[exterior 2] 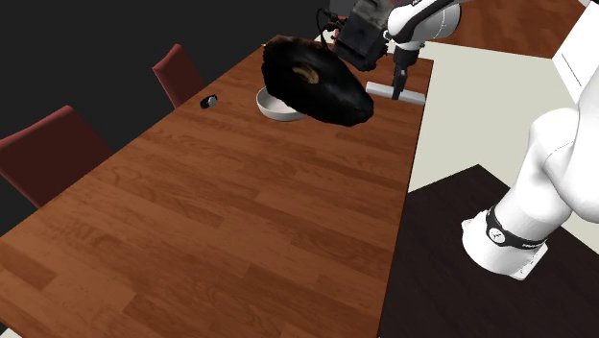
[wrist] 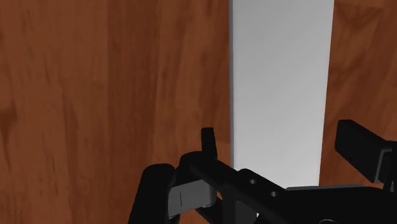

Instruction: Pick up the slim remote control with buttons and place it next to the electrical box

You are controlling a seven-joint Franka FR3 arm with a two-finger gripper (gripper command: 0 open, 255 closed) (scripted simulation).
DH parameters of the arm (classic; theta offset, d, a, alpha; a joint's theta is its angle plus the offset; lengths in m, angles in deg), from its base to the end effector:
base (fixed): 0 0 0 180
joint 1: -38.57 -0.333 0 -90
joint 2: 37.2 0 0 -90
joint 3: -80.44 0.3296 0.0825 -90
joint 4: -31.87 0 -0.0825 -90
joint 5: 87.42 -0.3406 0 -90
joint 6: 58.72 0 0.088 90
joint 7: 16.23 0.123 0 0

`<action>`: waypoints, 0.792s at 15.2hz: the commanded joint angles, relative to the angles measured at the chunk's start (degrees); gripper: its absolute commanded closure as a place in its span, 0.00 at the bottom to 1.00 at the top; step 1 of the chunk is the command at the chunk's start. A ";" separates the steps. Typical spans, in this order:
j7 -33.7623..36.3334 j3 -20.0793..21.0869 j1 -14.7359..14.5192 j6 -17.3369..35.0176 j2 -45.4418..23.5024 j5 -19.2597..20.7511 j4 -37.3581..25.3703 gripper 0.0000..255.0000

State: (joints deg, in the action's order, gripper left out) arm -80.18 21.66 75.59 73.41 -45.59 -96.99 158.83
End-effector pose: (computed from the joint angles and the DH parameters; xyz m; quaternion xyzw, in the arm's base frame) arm -0.0389 -0.5062 0.3700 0.9458 -0.3246 0.0017 0.0103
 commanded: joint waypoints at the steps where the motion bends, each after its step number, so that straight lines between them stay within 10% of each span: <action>1: 0.00 0.00 0.00 0.00 -0.01 0.01 0.01 0.00; 12: 6.35 -1.87 -2.56 -6.46 7.68 8.94 -2.81 0.00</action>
State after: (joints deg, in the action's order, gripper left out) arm -73.89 19.79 73.04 67.03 -37.99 -88.16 156.05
